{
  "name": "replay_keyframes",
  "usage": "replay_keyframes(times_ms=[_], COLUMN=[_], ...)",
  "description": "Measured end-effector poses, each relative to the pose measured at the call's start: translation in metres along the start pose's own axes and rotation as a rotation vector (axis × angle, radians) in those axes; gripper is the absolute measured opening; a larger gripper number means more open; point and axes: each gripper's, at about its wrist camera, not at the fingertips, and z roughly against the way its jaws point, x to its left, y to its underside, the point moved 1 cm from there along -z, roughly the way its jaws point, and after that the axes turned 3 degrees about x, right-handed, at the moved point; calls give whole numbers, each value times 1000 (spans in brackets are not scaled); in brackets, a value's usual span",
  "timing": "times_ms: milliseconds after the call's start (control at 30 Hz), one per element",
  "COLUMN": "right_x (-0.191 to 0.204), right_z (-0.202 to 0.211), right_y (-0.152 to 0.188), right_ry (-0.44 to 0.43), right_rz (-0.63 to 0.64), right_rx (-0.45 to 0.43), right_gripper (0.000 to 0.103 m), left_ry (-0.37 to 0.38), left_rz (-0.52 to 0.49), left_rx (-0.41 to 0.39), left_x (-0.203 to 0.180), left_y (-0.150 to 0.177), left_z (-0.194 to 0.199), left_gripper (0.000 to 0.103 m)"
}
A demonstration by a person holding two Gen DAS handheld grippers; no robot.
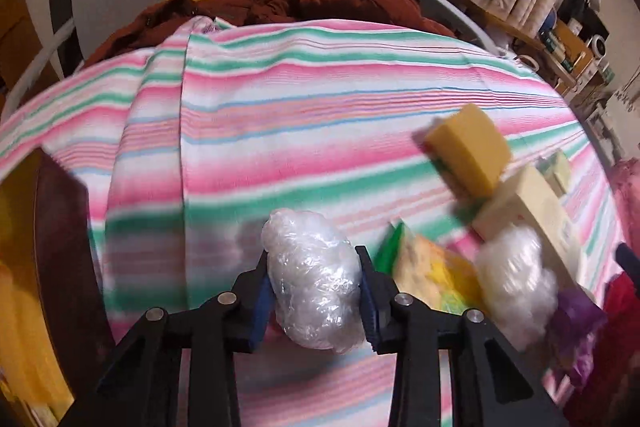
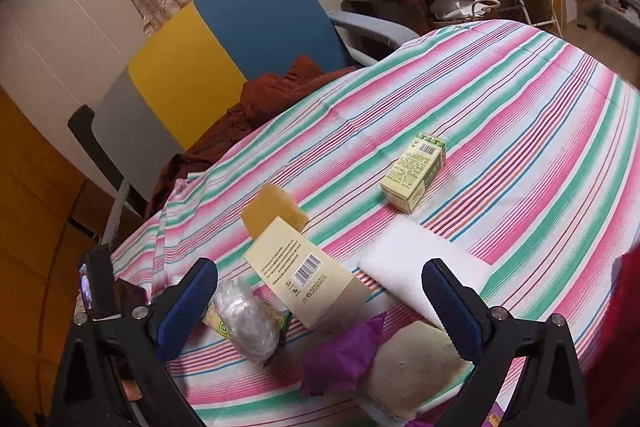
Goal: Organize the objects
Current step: 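Grasp the plastic-wrapped bundle with the left gripper, then carry the plastic bundle into the tray while the right gripper carries the cream barcode box there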
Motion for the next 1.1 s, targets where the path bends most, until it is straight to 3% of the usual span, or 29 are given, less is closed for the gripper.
replay_keyframes(times_ms=[433, 667, 800, 867, 933, 967, 1000, 1067, 1100], right_x=[17, 39, 37, 38, 43, 46, 47, 49, 50], right_z=[-14, -47, -72, -84, -89, -92, -94, -94, -91], right_y=[7, -12, -14, -7, 3, 9, 13, 16, 16], right_ry=[71, 167, 197, 170, 184, 199, 202, 216, 215], right_rz=[108, 360, 431, 460, 500, 521, 526, 534, 537], right_rx=[66, 170, 271, 346, 367, 375, 385, 384, 374], right_gripper=[103, 102, 89, 89, 88, 83, 68, 53, 51], left_ry=[136, 176, 196, 204, 208, 212, 215, 214, 215], left_rz=[-161, -144, -115, -107, -101, -98, -98, -96, -94], left_rx=[-128, -155, -158, -160, -163, -163, -166, -181, -189], left_x=[-15, 0, 8, 12, 14, 15, 16, 19, 21], left_y=[75, 97, 105, 110, 113, 114, 116, 118, 119], left_z=[84, 110, 120, 122, 125, 127, 129, 134, 137], left_gripper=[37, 37, 37, 37, 37, 37, 37, 37, 37])
